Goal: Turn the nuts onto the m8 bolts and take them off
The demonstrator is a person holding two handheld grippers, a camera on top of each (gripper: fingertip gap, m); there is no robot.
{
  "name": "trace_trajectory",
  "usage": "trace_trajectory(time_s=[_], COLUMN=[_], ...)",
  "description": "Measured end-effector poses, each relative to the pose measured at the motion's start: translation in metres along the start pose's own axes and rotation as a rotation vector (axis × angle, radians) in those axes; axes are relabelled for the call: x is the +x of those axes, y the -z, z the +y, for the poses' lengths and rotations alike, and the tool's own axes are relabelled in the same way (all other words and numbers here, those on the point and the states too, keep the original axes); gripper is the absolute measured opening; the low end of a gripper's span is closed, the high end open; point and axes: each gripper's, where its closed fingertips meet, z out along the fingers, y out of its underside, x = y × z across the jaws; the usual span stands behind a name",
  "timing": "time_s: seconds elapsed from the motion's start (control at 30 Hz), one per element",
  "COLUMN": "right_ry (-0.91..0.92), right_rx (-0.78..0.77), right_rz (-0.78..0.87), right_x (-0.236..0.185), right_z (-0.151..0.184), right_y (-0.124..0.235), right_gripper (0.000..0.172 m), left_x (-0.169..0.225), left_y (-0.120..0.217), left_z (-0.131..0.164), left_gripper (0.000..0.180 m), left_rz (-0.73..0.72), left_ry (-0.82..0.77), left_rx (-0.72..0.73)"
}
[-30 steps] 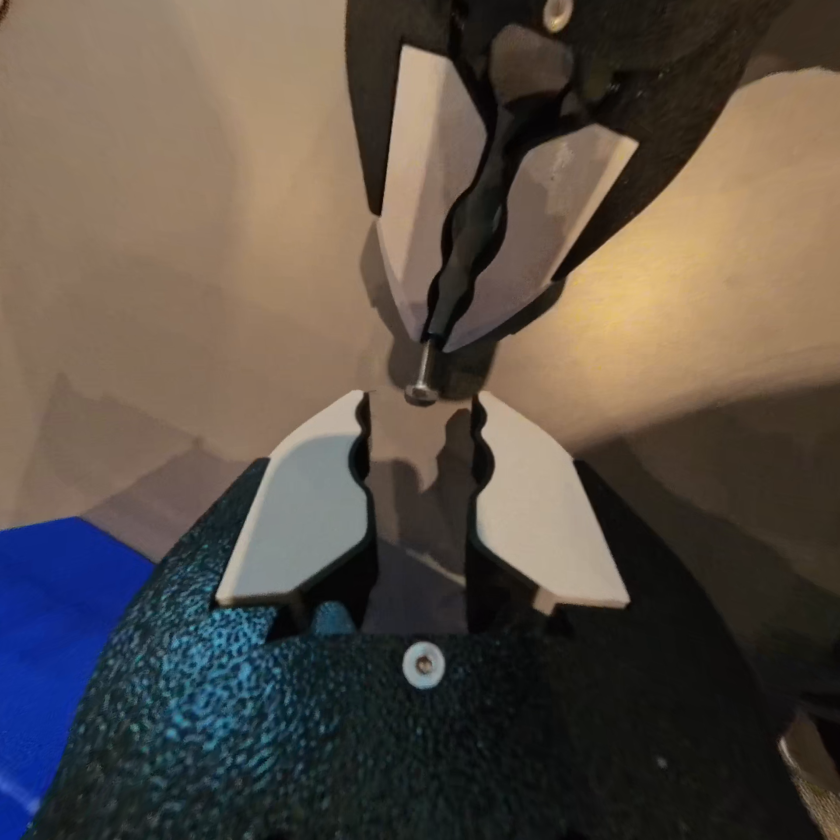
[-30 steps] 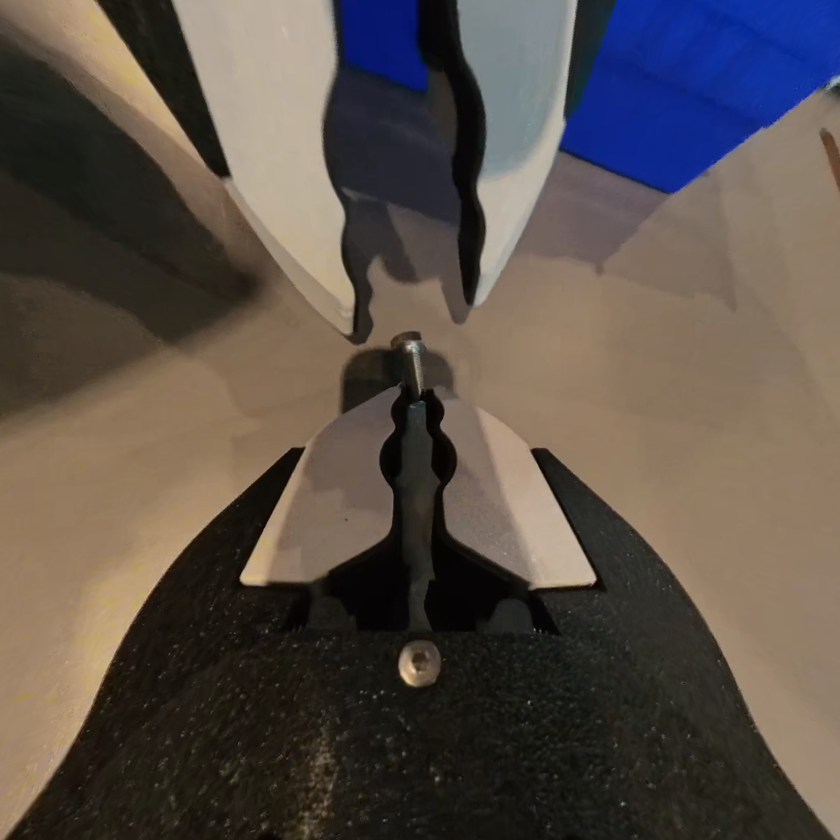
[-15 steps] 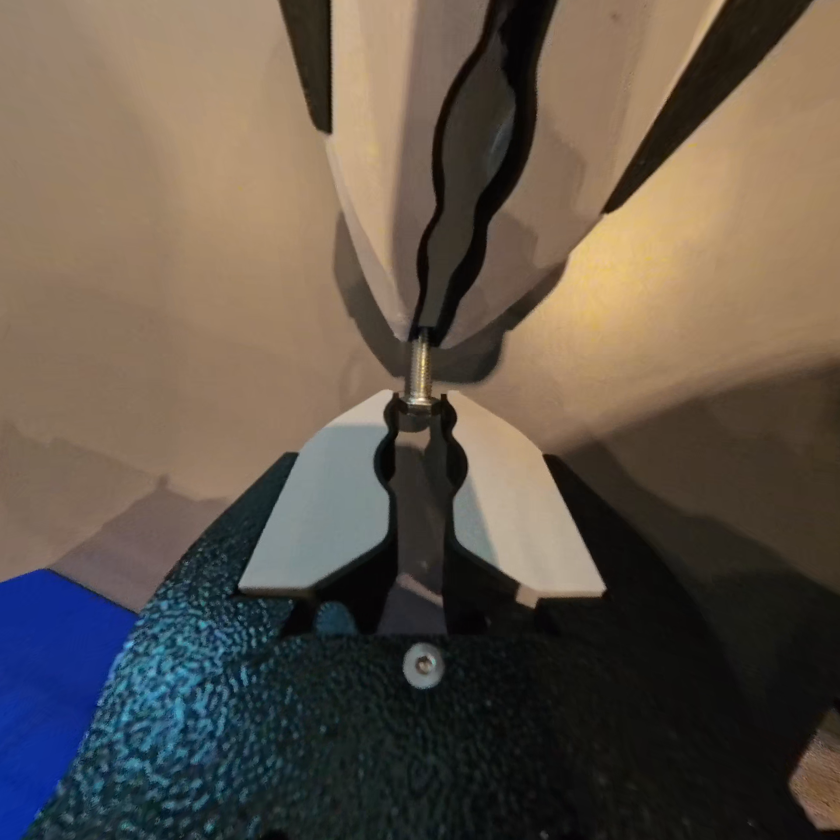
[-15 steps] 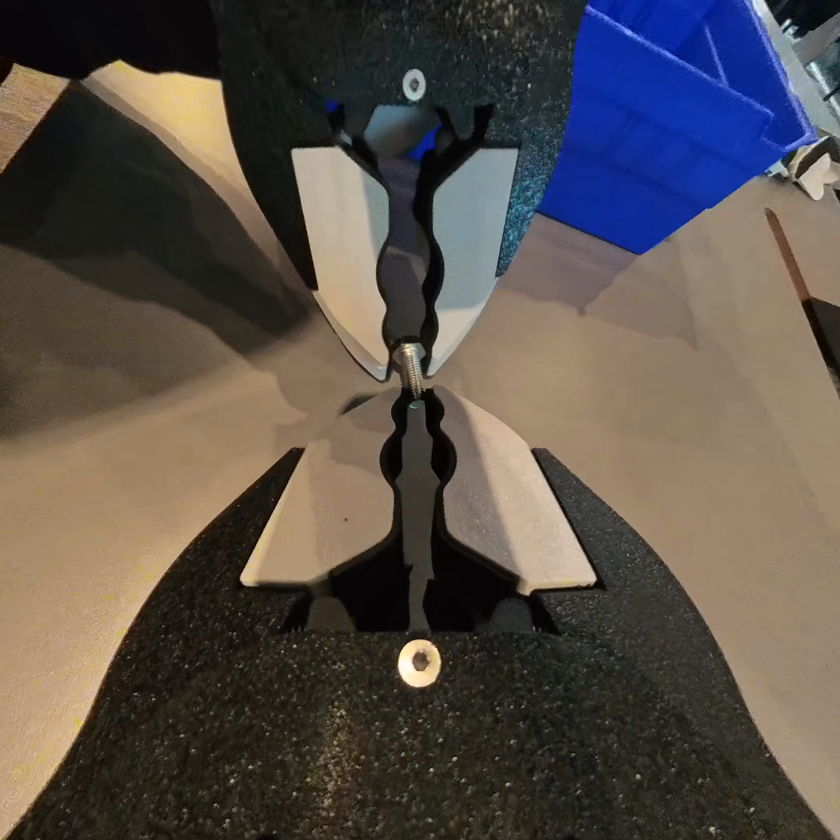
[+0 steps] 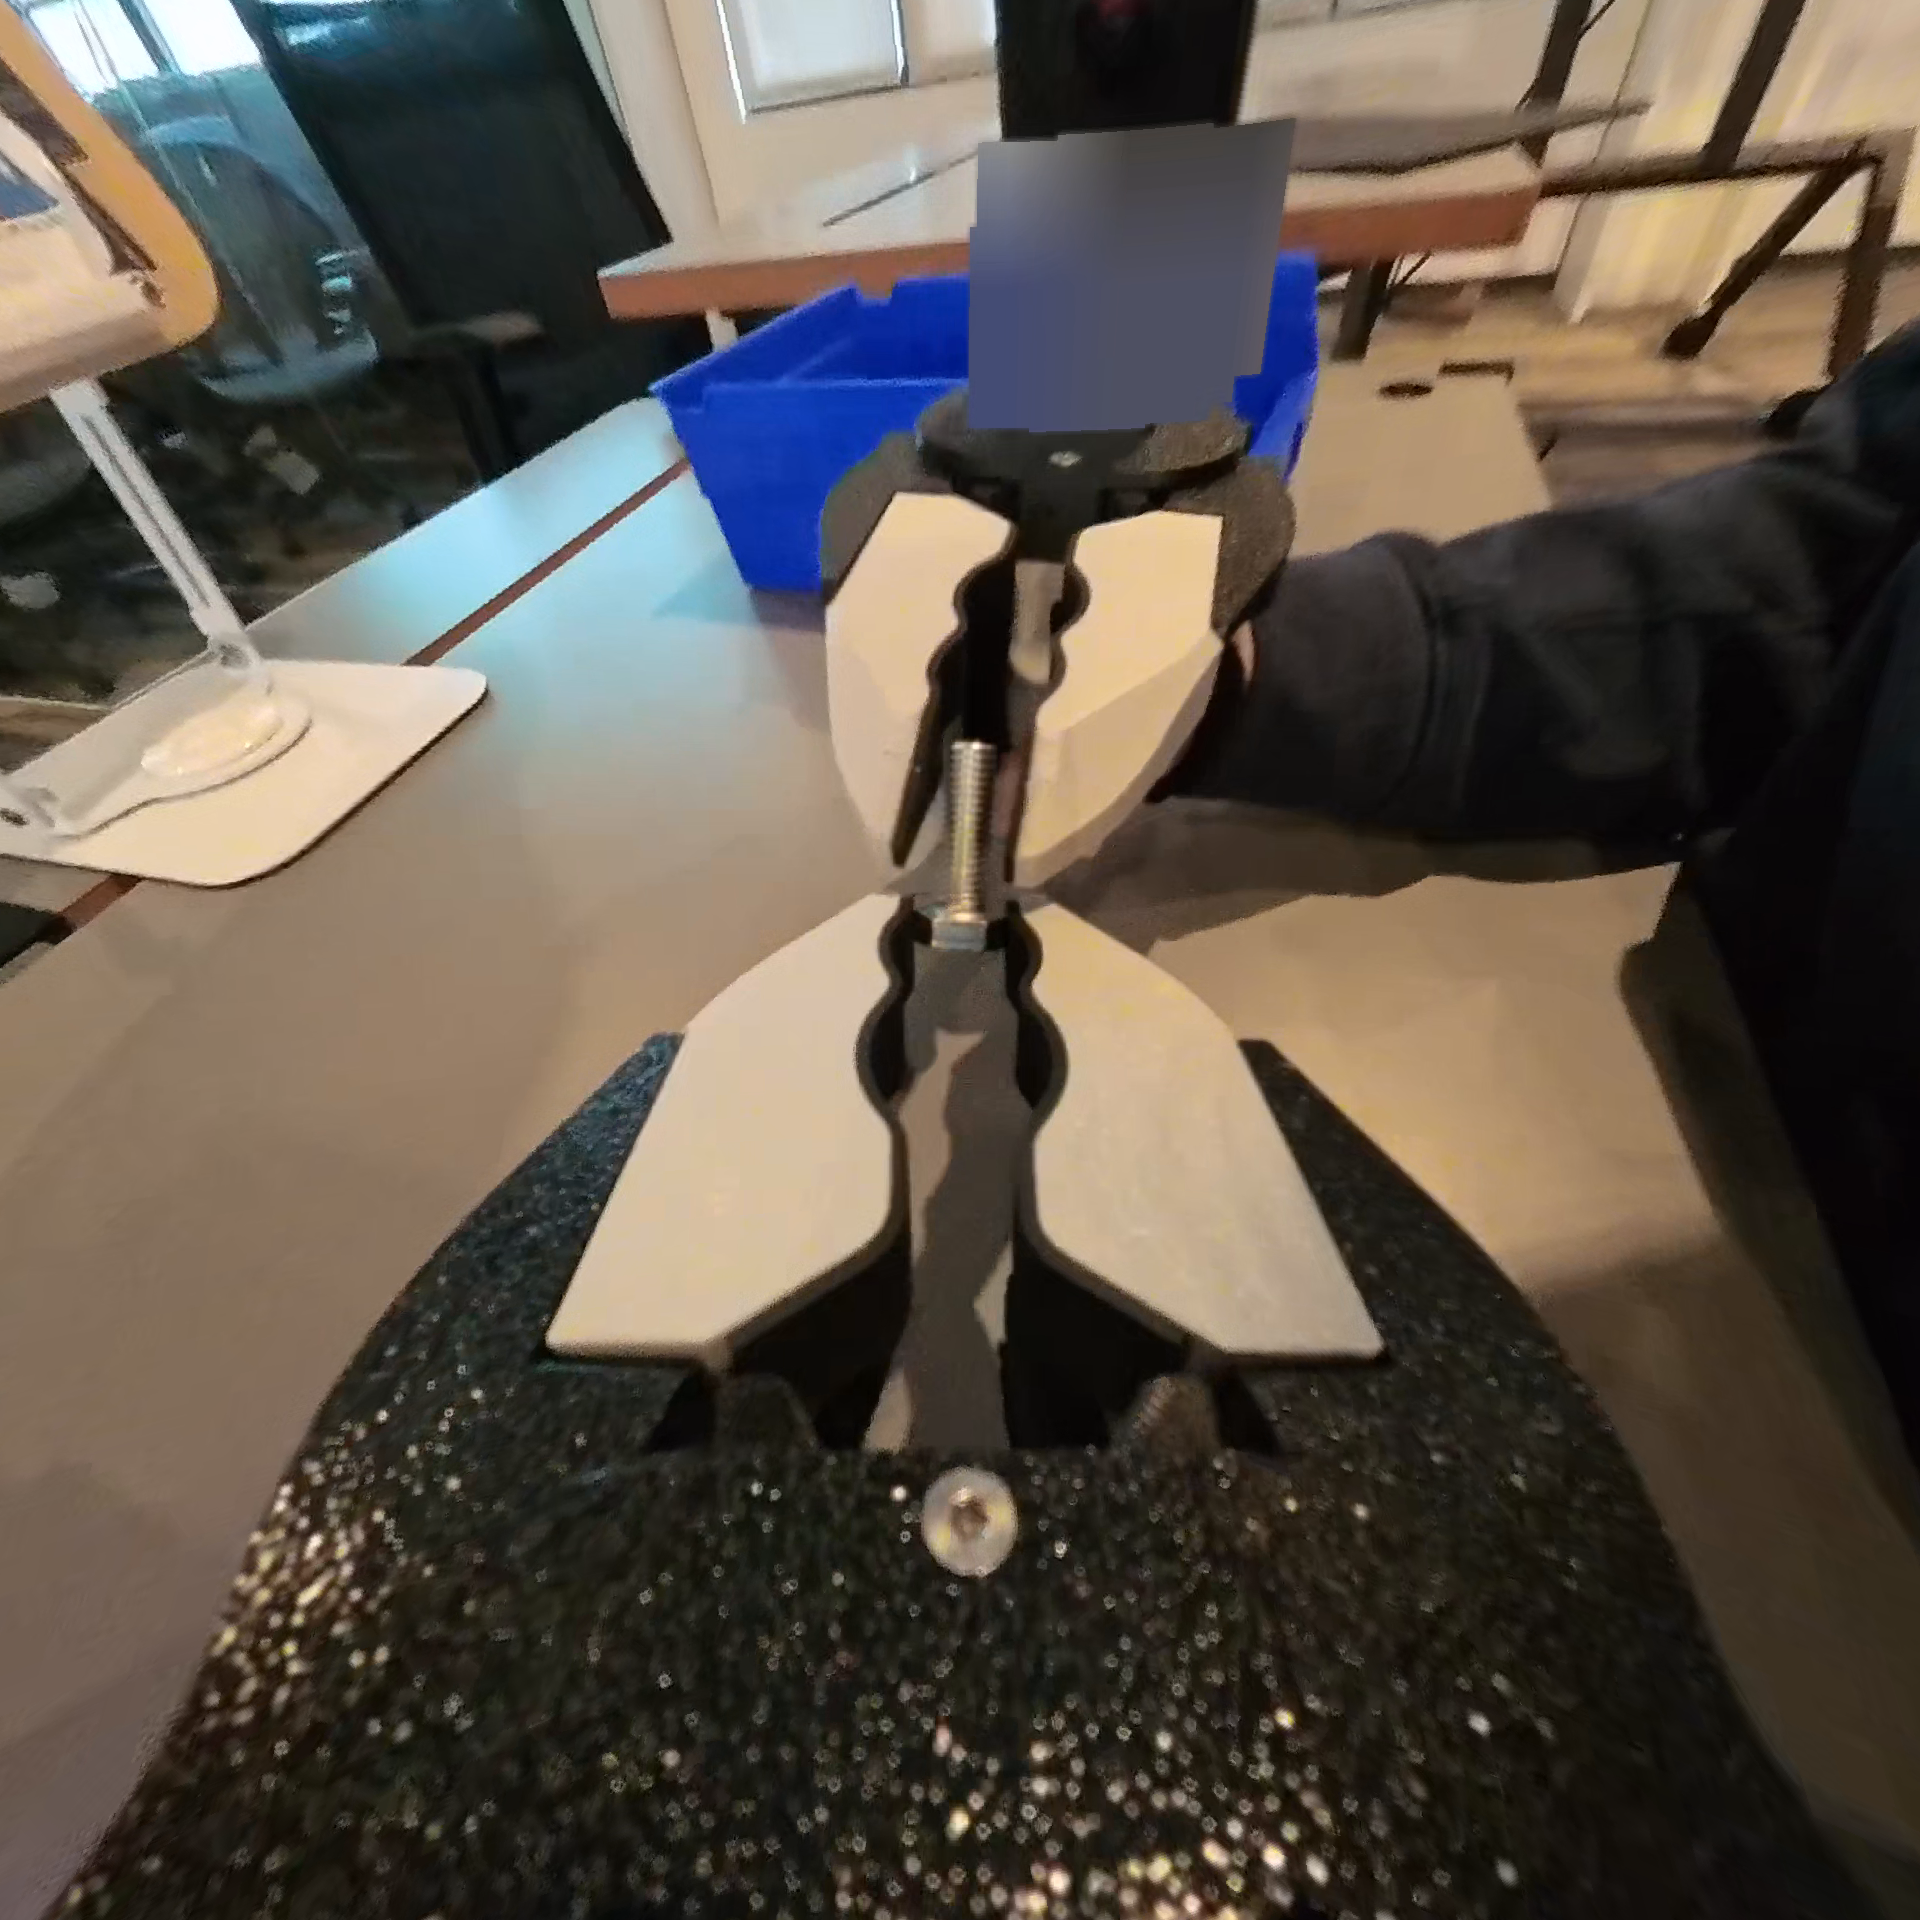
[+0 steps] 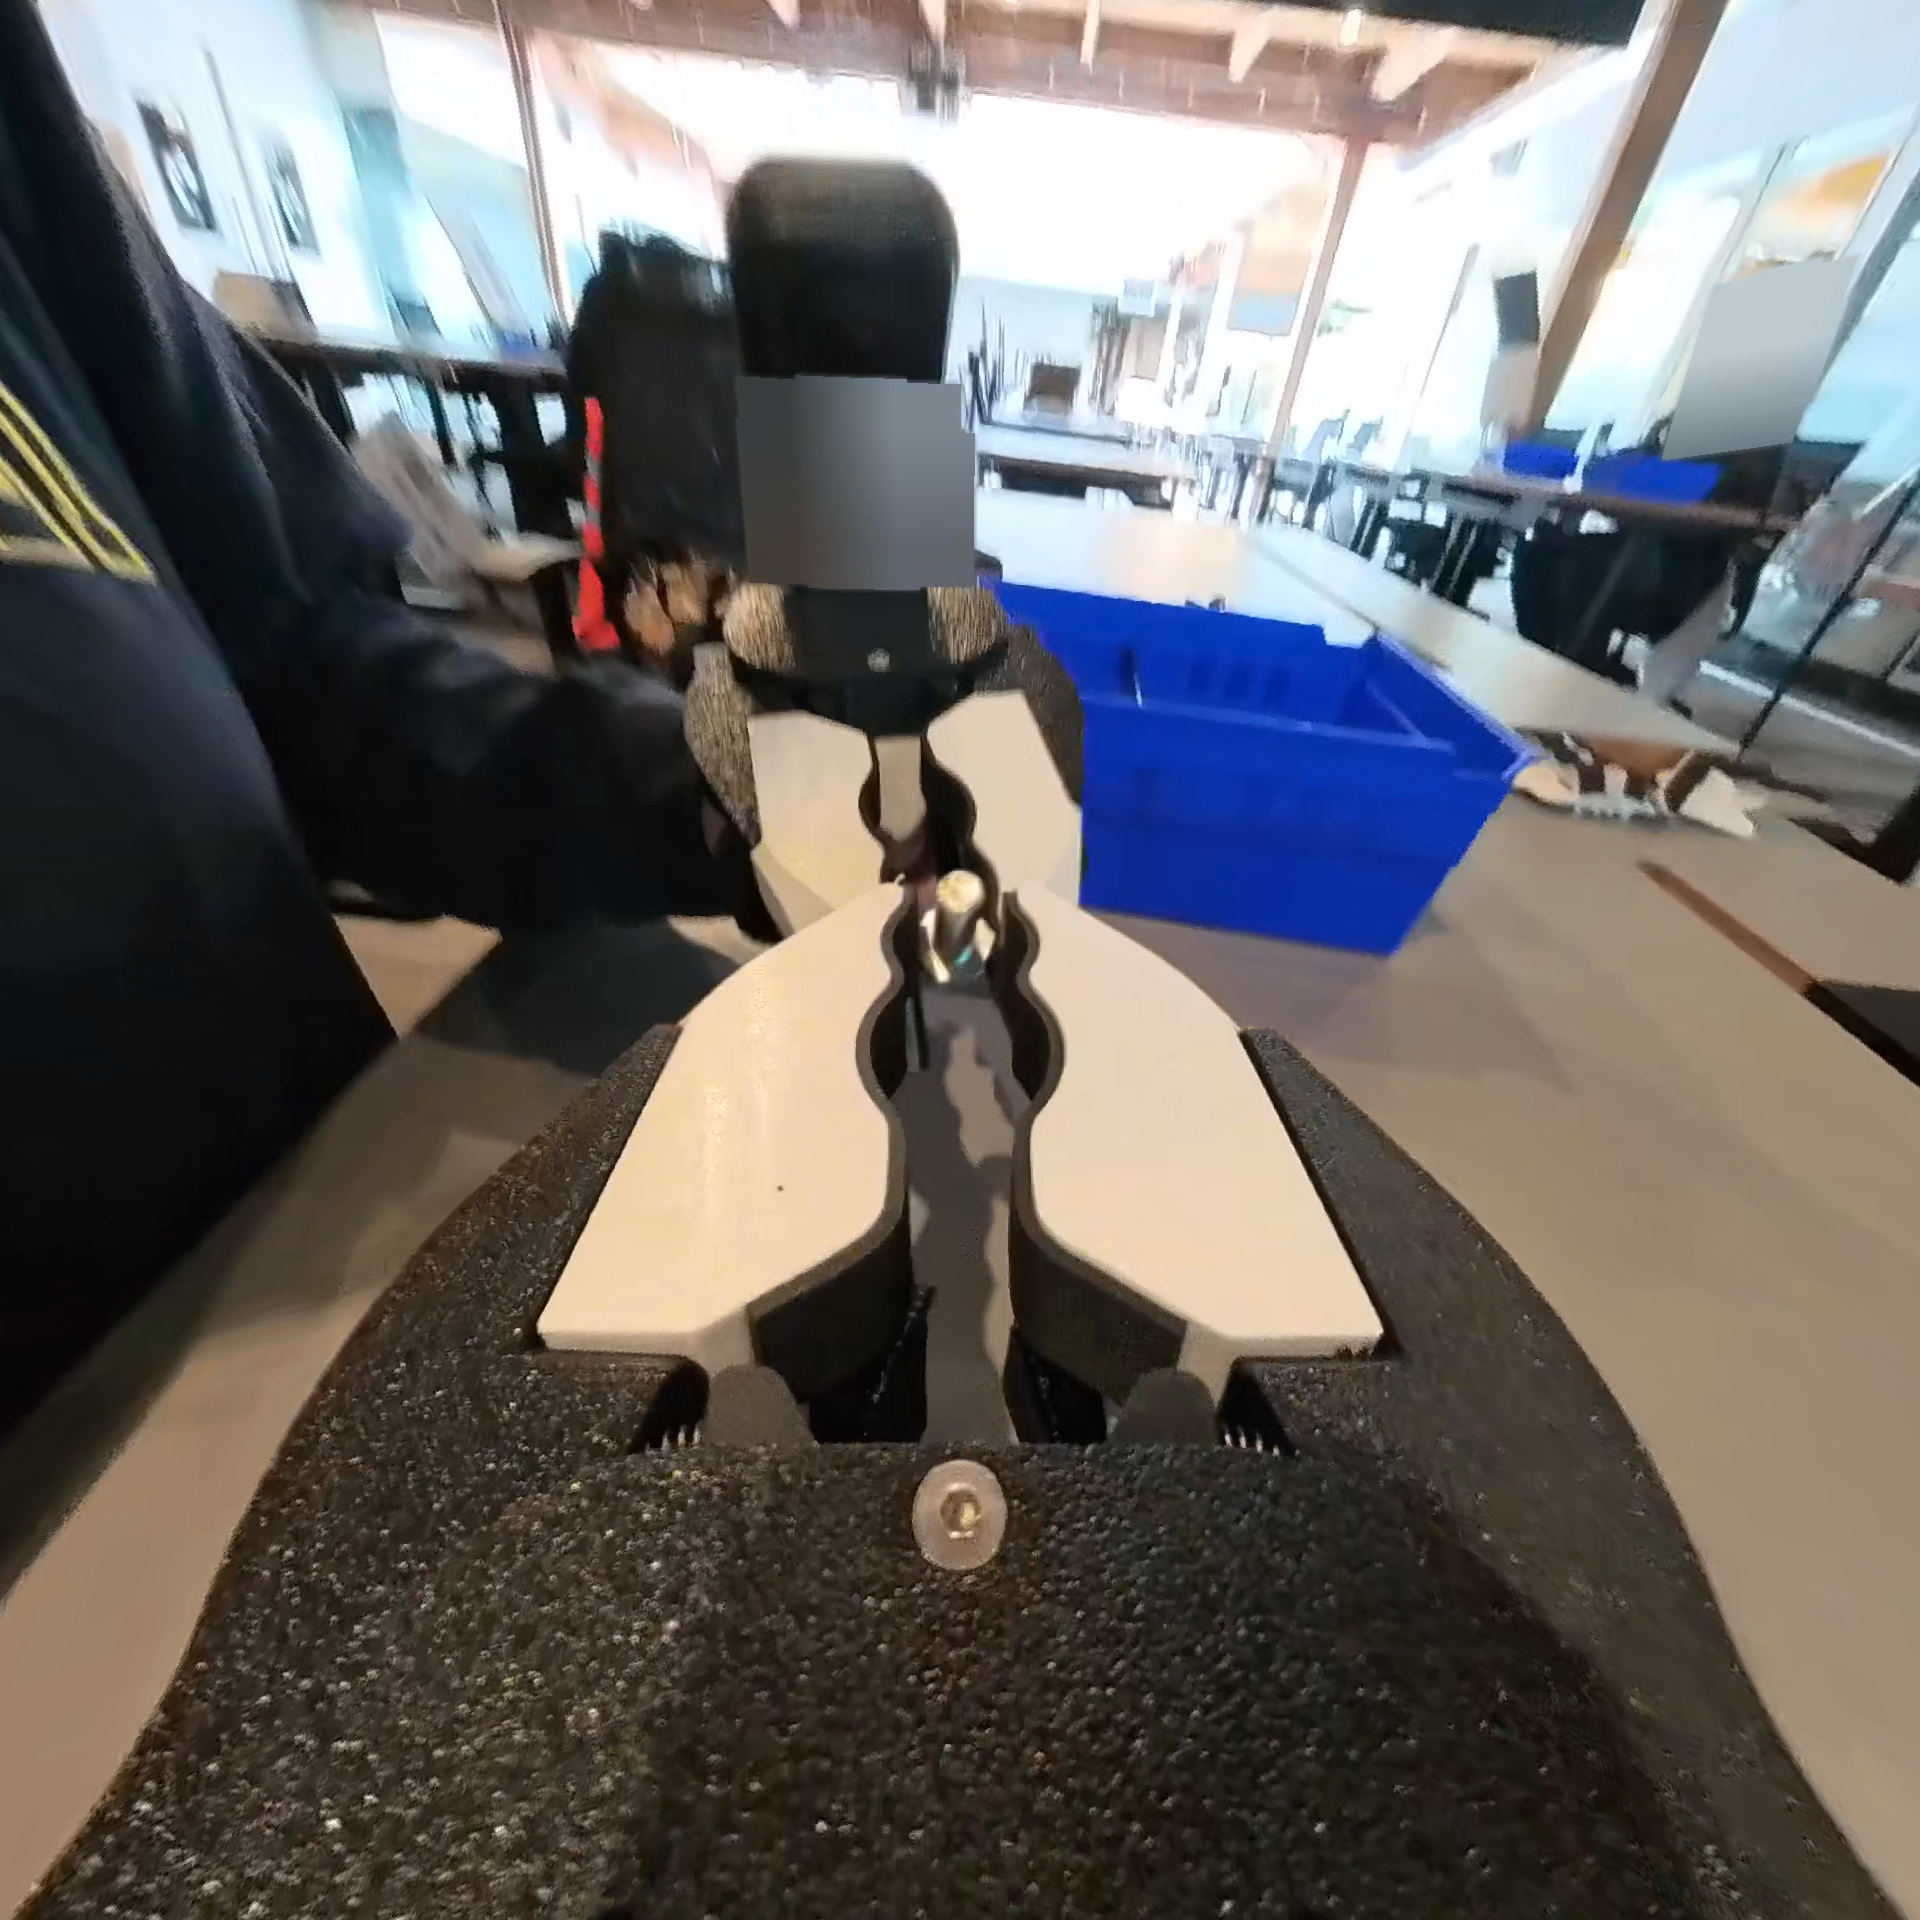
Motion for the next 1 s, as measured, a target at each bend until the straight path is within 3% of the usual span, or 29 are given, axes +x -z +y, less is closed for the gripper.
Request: trace_trajectory(time_s=[0.23,0.37,0.67,1.0], right_ry=[-0.012,0.011,0.011,0.005], right_rx=[0.017,-0.01,-0.038,0.021], right_rz=[-0.078,-0.148,-0.24,-0.251], right_x=[-0.008,-0.018,-0.032,-0.032], right_z=[-0.004,-0.002,0.002,-0.005], right_y=[0.007,0.015,0.015,0.019], right_gripper=[0.007,0.007,0.007,0.007], left_x=[0.012,0.023,0.039,0.037], left_y=[-0.006,-0.005,-0.009,-0.007], left_z=[-0.002,-0.001,0.001,-0.006], left_gripper=[0.018,0.034,0.024,0.019], left_rz=[0.092,0.187,0.291,0.306], left_ry=[0.048,0.062,0.014,0.047], left_rx=[0.003,-0.054,-0.149,-0.089])
